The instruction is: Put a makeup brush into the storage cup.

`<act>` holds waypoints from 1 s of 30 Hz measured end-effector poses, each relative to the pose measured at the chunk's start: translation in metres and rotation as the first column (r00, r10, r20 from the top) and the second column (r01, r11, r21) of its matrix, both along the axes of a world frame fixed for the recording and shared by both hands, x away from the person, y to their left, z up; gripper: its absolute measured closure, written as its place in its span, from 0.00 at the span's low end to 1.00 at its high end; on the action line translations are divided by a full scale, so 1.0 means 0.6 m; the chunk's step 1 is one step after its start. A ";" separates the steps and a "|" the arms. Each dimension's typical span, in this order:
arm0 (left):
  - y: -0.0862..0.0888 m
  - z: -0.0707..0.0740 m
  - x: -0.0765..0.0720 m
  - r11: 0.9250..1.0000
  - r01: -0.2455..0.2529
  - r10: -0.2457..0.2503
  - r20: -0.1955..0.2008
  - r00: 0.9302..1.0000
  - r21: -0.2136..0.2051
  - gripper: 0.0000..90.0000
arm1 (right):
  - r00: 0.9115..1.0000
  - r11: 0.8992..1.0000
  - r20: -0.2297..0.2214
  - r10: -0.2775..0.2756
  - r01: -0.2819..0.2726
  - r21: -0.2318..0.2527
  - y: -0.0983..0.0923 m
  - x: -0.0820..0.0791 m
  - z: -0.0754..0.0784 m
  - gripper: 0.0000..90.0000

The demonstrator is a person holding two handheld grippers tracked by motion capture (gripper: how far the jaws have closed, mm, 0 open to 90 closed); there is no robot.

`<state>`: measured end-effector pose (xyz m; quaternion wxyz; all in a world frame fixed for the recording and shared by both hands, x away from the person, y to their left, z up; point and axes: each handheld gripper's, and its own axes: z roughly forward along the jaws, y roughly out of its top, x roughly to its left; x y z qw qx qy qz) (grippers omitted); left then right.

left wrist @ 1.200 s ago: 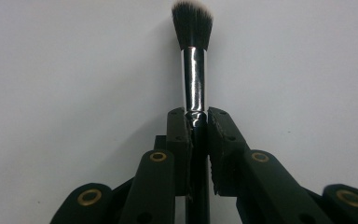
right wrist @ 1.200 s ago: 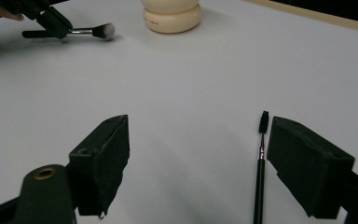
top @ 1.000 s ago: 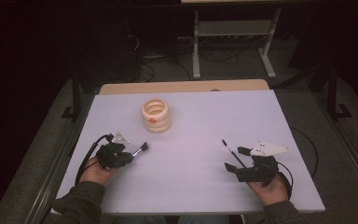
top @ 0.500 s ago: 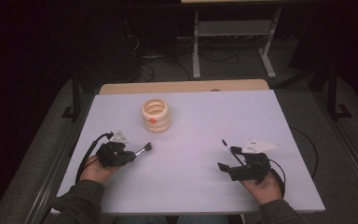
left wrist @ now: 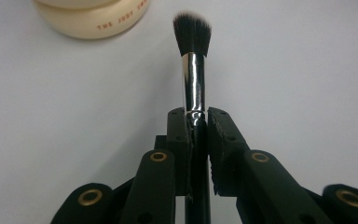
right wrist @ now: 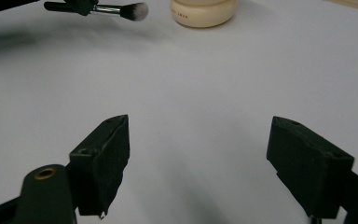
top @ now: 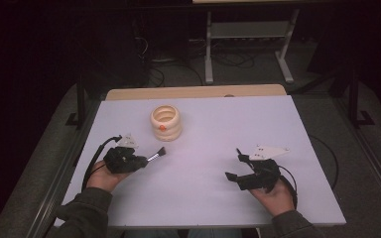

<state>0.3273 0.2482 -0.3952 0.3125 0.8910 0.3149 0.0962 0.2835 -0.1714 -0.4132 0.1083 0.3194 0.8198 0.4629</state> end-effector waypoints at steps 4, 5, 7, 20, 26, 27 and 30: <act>-0.003 0.010 0.001 1.000 0.021 -0.021 0.009 1.000 -0.004 0.89 | 1.000 1.000 -0.008 0.017 -0.017 0.014 0.008 0.002 0.002 0.22; -0.004 0.012 0.003 1.000 0.029 -0.029 0.018 0.999 -0.005 0.89 | 1.000 1.000 -0.009 0.021 -0.021 0.016 0.011 0.003 0.002 0.22; -0.006 0.013 0.003 0.999 0.030 -0.029 0.021 0.999 -0.011 0.89 | 0.999 0.999 -0.014 0.032 -0.032 0.017 0.017 0.006 0.002 0.22; -0.028 0.039 0.009 0.994 0.090 -0.087 0.050 0.995 -0.056 0.89 | 0.995 0.994 -0.040 0.095 -0.093 0.060 0.044 0.036 0.008 0.23; -0.033 0.051 0.014 0.991 0.122 -0.118 0.065 0.991 -0.062 0.89 | 0.992 0.991 -0.039 0.120 -0.118 0.061 0.059 0.057 0.018 0.23; -0.036 0.055 0.015 0.989 0.127 -0.122 0.070 0.990 -0.076 0.89 | 0.992 0.991 -0.041 0.123 -0.121 0.061 0.061 0.059 0.020 0.23; -0.041 0.062 0.018 0.986 0.147 -0.140 0.082 0.987 -0.082 0.89 | 0.990 0.988 -0.044 0.134 -0.130 0.084 0.066 0.067 0.022 0.25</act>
